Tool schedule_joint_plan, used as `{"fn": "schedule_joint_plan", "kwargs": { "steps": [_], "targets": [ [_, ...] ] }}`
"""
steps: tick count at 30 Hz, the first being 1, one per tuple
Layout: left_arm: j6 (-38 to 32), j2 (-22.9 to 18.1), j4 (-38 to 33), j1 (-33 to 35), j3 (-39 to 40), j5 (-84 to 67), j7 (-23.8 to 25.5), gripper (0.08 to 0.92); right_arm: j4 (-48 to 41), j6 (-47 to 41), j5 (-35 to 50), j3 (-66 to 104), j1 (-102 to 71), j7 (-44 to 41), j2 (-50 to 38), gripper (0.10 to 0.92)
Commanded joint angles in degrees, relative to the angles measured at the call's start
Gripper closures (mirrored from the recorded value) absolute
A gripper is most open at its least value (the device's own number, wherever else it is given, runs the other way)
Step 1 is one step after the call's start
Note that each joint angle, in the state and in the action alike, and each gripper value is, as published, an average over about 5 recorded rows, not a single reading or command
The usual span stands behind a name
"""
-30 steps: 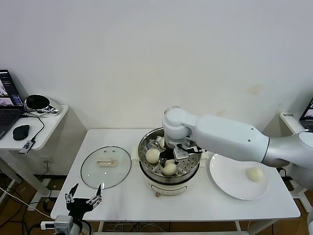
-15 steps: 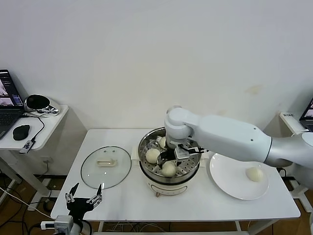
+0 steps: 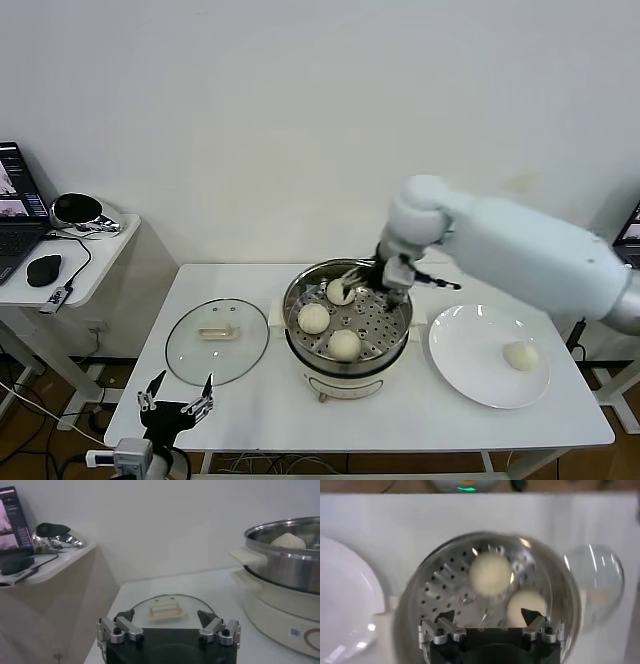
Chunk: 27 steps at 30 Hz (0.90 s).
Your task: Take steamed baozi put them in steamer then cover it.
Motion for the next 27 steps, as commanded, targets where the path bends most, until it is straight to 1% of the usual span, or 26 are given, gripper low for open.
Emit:
{"fn": "schedule_joint_plan", "kwargs": {
  "steps": [1,6,13,18,22,27],
  "targets": [
    [0.0,0.0,1.2,-0.2,1.2,0.1,0.0,0.177,-4.5,-28.7,2.6,9.1,-5.5,-1.2,-17.3,0.203],
    [0.0,0.0,2.1,-0.1,1.7,0.6,0.0,0.177,-9.8,-27.9,-2.5,16.1,-14.7,-0.5,-18.8,0.203],
    [0.0,-0.2,1.6,0.8,1.2,1.6,0.1,0.177,-17.2,-22.7,-10.7,26.5,-28.2,-0.1,-16.1,0.203],
    [-0.1,-0.2,1.7,1.5,0.9,1.6,0.1,0.177,-21.4,-20.8,-16.2,29.6,-32.3,0.4,-12.9,0.203],
    [-0.1,-0.2,2.2,1.5,0.7,1.7,0.1,0.177,-24.7,-18.8,-17.7,30.8,-34.1,1.0,-10.7,0.203],
    [0.0,-0.2,2.8,1.2,0.7,2.0,0.2,0.177,-28.8,-14.2,-19.7,32.0,-35.2,0.6,-8.3,0.203]
  ]
}}
